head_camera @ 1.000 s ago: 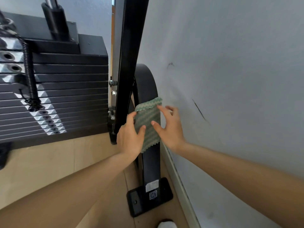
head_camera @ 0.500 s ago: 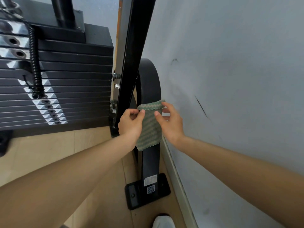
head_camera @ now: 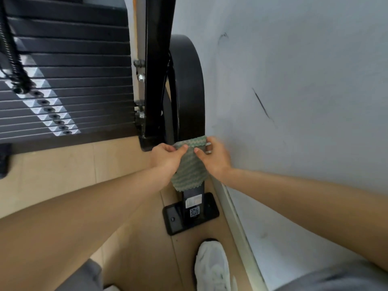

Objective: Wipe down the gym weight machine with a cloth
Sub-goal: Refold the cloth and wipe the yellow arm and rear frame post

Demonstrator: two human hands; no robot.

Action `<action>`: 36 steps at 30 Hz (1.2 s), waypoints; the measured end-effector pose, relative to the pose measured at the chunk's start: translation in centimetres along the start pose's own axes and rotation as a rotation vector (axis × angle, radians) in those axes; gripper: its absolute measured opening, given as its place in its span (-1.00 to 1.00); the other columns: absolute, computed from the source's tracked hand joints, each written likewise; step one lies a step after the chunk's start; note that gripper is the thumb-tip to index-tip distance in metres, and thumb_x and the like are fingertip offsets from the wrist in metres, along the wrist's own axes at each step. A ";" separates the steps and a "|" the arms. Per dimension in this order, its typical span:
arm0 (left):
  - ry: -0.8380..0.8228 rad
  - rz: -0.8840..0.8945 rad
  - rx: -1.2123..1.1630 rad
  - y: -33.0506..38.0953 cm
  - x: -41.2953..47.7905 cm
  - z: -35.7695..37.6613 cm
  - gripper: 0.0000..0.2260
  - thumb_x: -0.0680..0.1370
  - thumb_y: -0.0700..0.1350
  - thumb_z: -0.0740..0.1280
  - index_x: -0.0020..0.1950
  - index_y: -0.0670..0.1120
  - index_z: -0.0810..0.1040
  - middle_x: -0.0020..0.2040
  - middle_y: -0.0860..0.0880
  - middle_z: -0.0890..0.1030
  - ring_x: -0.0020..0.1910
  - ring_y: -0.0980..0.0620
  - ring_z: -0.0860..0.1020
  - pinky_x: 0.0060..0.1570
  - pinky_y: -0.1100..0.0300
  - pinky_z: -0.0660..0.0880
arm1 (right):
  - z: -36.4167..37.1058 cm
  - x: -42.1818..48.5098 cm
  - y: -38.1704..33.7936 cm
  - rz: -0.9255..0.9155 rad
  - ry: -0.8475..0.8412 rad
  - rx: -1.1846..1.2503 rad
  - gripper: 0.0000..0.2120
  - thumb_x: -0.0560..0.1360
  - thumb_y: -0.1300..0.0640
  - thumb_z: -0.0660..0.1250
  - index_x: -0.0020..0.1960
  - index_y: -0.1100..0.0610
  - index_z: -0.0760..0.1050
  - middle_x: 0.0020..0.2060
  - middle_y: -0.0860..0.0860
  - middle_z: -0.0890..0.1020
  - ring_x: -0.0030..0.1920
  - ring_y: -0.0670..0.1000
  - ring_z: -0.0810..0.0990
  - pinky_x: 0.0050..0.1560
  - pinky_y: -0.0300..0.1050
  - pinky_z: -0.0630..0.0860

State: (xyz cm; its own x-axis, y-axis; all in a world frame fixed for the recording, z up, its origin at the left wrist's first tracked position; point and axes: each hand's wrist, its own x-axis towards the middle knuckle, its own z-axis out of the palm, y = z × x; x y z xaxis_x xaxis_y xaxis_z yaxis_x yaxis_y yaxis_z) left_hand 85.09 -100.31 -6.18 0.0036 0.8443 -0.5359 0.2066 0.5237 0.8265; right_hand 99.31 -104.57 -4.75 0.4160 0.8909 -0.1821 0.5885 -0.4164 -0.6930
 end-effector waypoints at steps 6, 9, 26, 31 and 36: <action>-0.113 0.023 0.129 -5.7 -1.3 0.4 -0.70 0.48 0.09 0.51 -0.12 -0.07 0.49 -0.13 -0.09 0.64 -0.11 -0.13 0.66 -0.05 -0.19 0.63 | 2.0 -1.7 4.3 0.126 -0.134 0.063 -0.71 0.52 0.10 0.46 0.21 0.02 0.49 0.09 -0.06 0.64 0.11 -0.01 0.61 0.16 0.10 0.61; -0.180 -0.004 0.228 -8.0 -2.1 0.6 -0.72 0.53 0.05 0.47 -0.16 -0.06 0.44 -0.19 -0.05 0.59 -0.16 -0.09 0.63 -0.03 -0.17 0.62 | 3.0 -3.3 6.9 0.219 -0.216 0.048 -0.67 0.53 0.14 0.45 0.25 0.04 0.48 0.13 -0.03 0.63 0.15 0.01 0.59 0.20 0.08 0.59; -0.170 0.013 0.237 -9.2 -1.7 0.9 -0.74 0.50 -0.15 0.51 -0.20 -0.06 0.42 -0.14 -0.09 0.61 -0.12 -0.09 0.60 -0.07 -0.02 0.56 | 4.1 -3.1 9.4 0.407 -0.285 0.096 -0.76 0.41 0.19 0.56 -0.05 -0.03 0.56 -0.06 0.00 0.70 -0.01 0.04 0.67 0.09 0.13 0.65; 0.013 0.136 0.171 -6.6 -1.8 1.7 -0.73 0.51 -0.11 0.50 -0.16 -0.01 0.39 -0.20 0.05 0.52 -0.22 0.07 0.50 -0.23 0.17 0.44 | 3.1 -2.2 6.8 0.226 -0.128 0.087 -0.73 0.40 0.19 0.57 0.03 -0.01 0.58 -0.08 -0.09 0.69 -0.01 -0.03 0.66 0.11 0.05 0.63; 0.090 0.277 -0.012 -3.2 -1.1 1.2 -0.72 0.50 -0.12 0.50 -0.18 0.10 0.40 -0.18 0.08 0.54 -0.13 0.00 0.56 -0.02 -0.07 0.56 | 1.3 -0.2 2.3 0.022 0.004 0.159 -0.78 0.46 0.20 0.50 -0.01 -0.01 0.53 -0.13 -0.09 0.67 -0.08 -0.08 0.66 0.02 0.06 0.65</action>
State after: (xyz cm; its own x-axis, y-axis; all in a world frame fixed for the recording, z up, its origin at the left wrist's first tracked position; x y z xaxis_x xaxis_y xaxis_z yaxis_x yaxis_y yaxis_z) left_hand 85.56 -103.05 -8.45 -0.0281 0.9619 -0.2721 0.1984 0.2722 0.9416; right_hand 99.69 -105.43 -7.17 0.4307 0.8811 -0.1955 0.4621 -0.4013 -0.7908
